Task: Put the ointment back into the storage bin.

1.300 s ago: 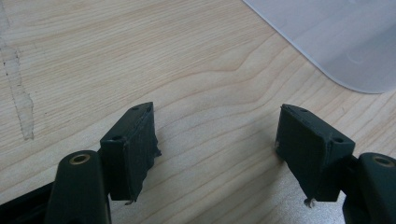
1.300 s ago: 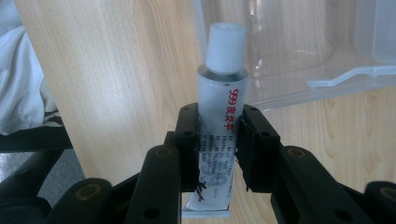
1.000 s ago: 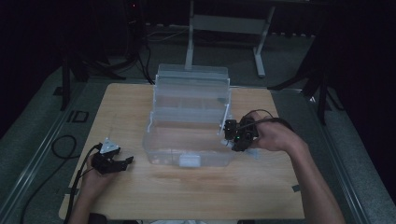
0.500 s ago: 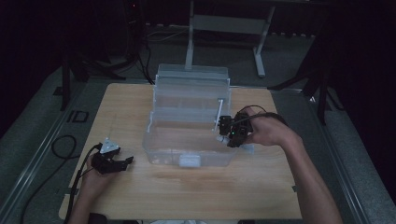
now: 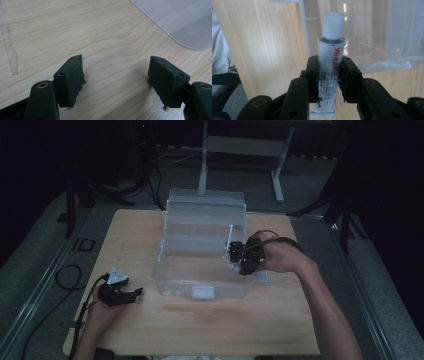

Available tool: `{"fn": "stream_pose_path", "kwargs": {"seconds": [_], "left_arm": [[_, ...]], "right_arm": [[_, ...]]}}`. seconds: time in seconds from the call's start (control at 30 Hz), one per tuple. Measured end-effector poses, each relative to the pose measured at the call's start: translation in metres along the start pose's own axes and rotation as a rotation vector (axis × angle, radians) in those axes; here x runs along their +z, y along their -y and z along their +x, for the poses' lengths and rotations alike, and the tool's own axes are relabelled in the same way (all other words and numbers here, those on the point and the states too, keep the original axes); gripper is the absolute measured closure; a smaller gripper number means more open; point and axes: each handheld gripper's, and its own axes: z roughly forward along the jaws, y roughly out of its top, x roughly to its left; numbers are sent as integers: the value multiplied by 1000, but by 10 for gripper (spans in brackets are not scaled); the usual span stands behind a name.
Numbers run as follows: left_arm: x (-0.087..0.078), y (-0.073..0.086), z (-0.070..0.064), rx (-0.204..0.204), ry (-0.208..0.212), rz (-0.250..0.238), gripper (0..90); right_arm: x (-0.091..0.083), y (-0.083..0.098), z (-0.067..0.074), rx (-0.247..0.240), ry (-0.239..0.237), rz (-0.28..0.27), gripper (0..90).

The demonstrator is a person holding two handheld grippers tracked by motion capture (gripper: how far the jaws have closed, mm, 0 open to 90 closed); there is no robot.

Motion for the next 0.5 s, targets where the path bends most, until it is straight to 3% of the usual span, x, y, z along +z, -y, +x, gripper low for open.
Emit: {"fn": "stream_pose_path", "kwargs": {"seconds": [0.5], "left_arm": [[0,0,0,1,1,0,294]], "right_arm": [[9,-17,-2,-37,10,38,711]]}}
